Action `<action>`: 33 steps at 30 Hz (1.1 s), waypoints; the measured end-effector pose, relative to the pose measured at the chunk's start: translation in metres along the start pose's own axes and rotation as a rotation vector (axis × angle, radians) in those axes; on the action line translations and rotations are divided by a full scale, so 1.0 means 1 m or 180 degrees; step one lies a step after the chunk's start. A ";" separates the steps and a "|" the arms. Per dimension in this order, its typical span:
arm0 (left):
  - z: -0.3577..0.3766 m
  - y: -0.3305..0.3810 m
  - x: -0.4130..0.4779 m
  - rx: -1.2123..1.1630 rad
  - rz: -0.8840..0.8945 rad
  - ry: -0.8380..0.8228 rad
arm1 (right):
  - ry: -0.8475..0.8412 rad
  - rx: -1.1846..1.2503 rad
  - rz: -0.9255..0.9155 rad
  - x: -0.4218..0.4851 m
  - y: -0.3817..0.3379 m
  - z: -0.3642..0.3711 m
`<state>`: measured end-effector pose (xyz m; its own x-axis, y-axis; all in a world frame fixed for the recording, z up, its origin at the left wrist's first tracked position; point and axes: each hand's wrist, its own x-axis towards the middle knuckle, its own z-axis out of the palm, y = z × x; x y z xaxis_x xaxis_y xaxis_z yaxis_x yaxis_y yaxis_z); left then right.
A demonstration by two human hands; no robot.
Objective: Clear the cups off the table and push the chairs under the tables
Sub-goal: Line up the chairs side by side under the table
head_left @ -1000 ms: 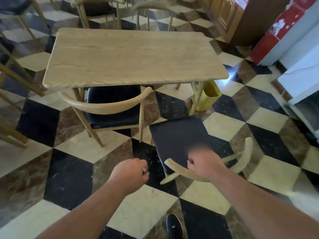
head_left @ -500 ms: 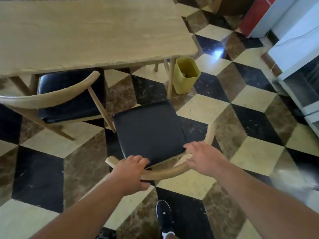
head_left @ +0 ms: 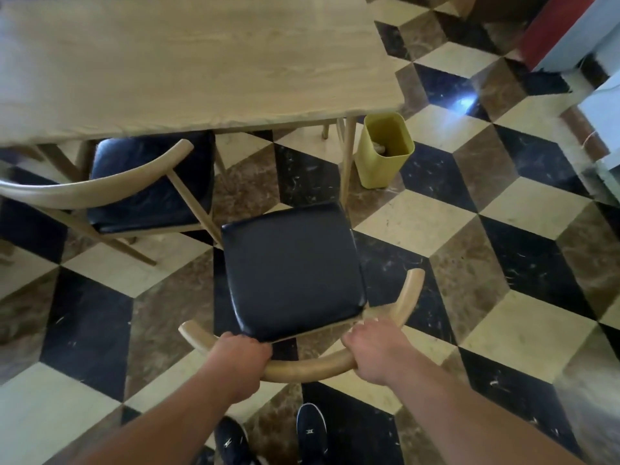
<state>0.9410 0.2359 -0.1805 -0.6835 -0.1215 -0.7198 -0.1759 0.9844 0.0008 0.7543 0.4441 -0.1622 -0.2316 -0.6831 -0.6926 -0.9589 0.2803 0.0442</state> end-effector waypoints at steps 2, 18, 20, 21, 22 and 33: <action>0.001 -0.007 0.002 0.0018 0.0045 -0.0026 | 0.0009 0.0024 -0.0016 0.006 -0.002 -0.003; -0.047 -0.114 0.057 -0.0060 0.0185 0.0505 | 0.0148 0.0244 -0.0049 0.084 0.017 -0.073; -0.059 -0.124 0.070 -0.0067 0.0174 0.0532 | 0.0180 0.0313 -0.0016 0.096 0.029 -0.084; -0.065 -0.129 0.077 -0.0070 0.0163 0.0525 | 0.0192 0.0334 -0.0007 0.102 0.034 -0.089; -0.072 -0.134 0.083 -0.0078 0.0154 0.0506 | 0.0199 0.0337 -0.0011 0.108 0.040 -0.095; -0.136 -0.171 0.152 -0.0120 0.0025 0.0441 | 0.0285 0.0190 -0.0058 0.169 0.112 -0.149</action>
<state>0.7707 0.0319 -0.1958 -0.7757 -0.1329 -0.6170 -0.1949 0.9802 0.0340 0.5833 0.2593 -0.1673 -0.2305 -0.7452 -0.6257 -0.9522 0.3051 -0.0125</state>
